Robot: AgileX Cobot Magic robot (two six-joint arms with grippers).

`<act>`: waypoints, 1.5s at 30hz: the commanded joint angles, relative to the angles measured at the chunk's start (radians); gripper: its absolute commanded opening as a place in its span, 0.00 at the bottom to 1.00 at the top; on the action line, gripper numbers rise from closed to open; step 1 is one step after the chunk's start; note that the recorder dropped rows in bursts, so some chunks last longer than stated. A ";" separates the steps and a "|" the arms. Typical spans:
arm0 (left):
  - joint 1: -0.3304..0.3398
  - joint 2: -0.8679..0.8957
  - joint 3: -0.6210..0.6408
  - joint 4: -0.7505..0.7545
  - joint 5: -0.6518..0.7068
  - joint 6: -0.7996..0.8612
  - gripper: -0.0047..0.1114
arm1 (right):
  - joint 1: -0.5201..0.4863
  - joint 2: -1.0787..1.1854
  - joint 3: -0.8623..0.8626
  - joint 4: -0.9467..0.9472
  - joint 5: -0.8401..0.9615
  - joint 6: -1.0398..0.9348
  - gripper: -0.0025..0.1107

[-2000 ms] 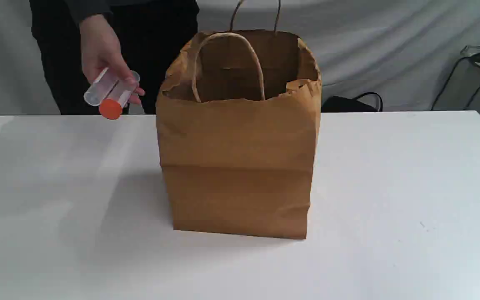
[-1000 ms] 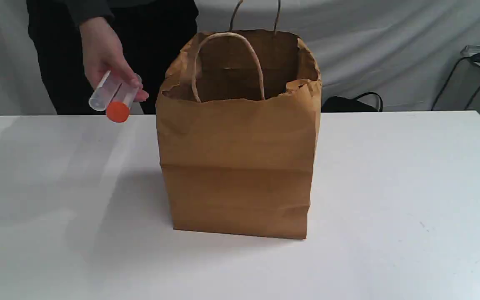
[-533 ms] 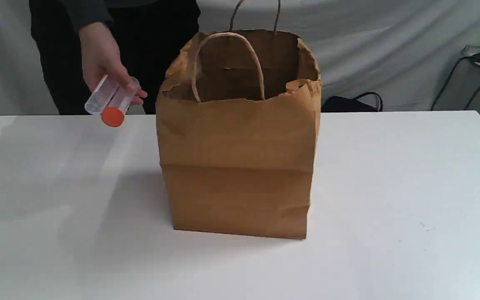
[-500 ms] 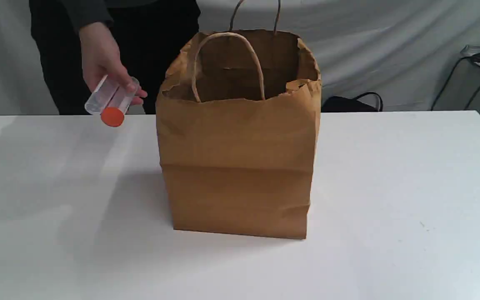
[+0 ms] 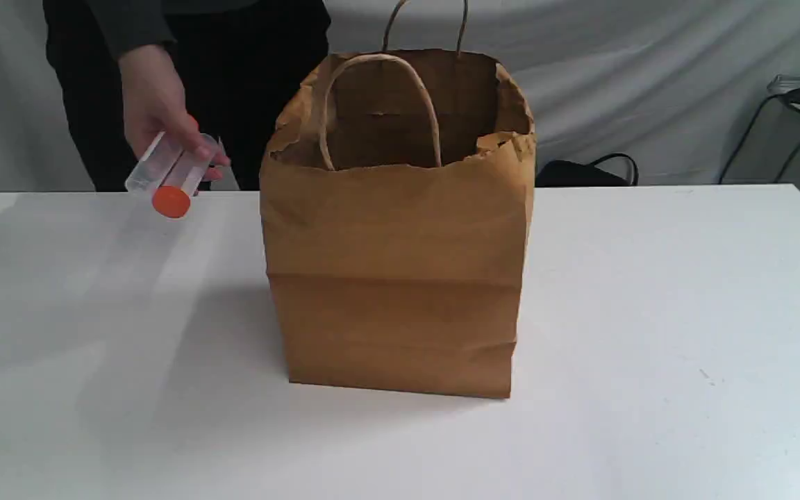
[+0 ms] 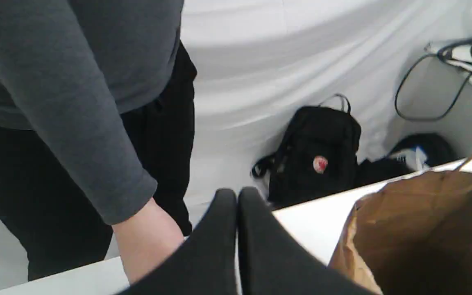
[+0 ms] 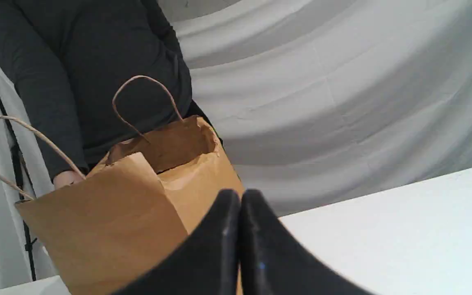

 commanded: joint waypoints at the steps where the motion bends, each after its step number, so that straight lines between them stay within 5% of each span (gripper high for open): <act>1: 0.001 0.106 -0.094 -0.090 0.087 0.091 0.04 | 0.002 -0.005 0.003 0.004 0.013 0.009 0.02; 9: 0.001 0.353 -0.205 -0.329 0.155 0.268 0.06 | 0.002 -0.005 0.003 0.019 0.017 0.009 0.02; 16: 0.001 0.454 -0.218 -0.451 0.142 0.360 0.42 | 0.002 -0.005 0.003 0.058 0.055 0.017 0.02; 19: 0.001 0.473 -0.218 -0.472 0.122 0.379 0.50 | 0.002 -0.005 0.003 0.060 0.065 0.017 0.02; 29: -0.033 0.484 -0.218 -0.582 0.091 0.463 0.50 | 0.002 -0.005 0.003 0.060 0.067 0.017 0.02; 38: -0.139 0.484 -0.218 -0.413 -0.023 0.475 0.50 | 0.002 -0.005 0.003 0.065 0.066 0.017 0.02; 45: -0.145 0.496 -0.218 -0.392 -0.037 0.475 0.50 | 0.002 -0.005 0.003 0.065 0.066 0.034 0.02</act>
